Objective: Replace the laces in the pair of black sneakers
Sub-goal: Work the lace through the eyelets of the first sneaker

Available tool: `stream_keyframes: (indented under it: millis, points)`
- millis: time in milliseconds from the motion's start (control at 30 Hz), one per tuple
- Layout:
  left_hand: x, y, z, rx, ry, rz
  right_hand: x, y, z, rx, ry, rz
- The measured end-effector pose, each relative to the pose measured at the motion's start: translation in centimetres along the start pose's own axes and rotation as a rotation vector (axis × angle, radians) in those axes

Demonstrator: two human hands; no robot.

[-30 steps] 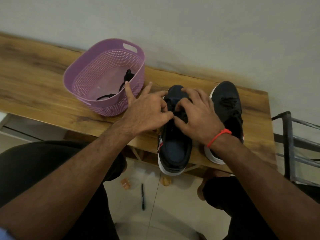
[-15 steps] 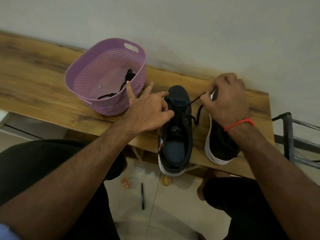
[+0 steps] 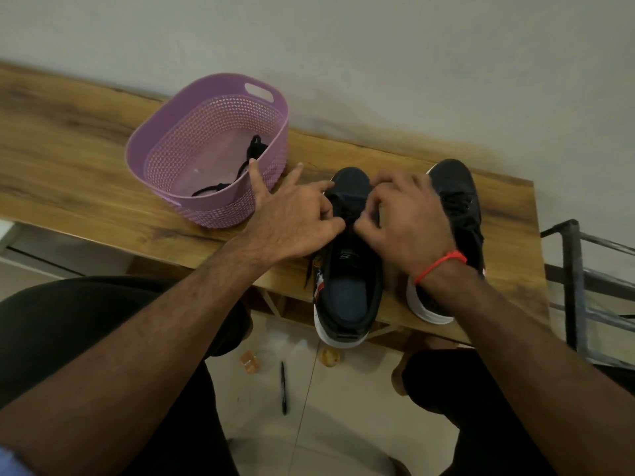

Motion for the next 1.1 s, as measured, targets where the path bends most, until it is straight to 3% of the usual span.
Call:
stream_keyframes:
  millis: [133, 333, 633, 733, 833, 900, 1000, 1100]
  points:
    - [0.1, 0.0, -0.1, 0.001, -0.006, -0.001, -2.8, 1.7, 3.3, 0.270, 0.237, 0.206]
    - [0.1, -0.1, 0.0, 0.004, 0.010, 0.005, -0.4, 0.1, -0.1, 0.001, 0.009, -0.195]
    - [-0.1, -0.2, 0.0, 0.000, 0.002, -0.001, 0.6, -0.7, -1.1, -0.038, -0.070, -0.291]
    - [0.0, -0.1, -0.1, 0.009, -0.006, -0.001, -0.3, 0.1, -0.6, -0.008, 0.071, -0.130]
    - [0.1, 0.0, -0.3, 0.011, -0.008, 0.004, -2.9, 1.6, 1.5, 0.122, 0.280, 0.207]
    - [0.3, 0.1, -0.3, 0.013, -0.006, 0.011, -4.3, 2.0, 2.9, 0.236, 0.315, 0.328]
    - [0.6, 0.2, -0.1, 0.013, 0.012, 0.030, -3.7, 1.4, 3.1, 0.395, 0.179, 0.129]
    - [0.6, 0.2, 0.0, 0.012, 0.038, 0.043, -2.0, 0.6, 0.9, 0.299, 0.061, -0.127]
Point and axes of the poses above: each hand's wrist, its own y-axis towards the middle knuckle, its own x-axis out of the palm, z = x × y, the point moved 2 cm from there along y, towards the middle knuckle, and after that the axes turned 13 degrees about y, right-handed, at the moved point
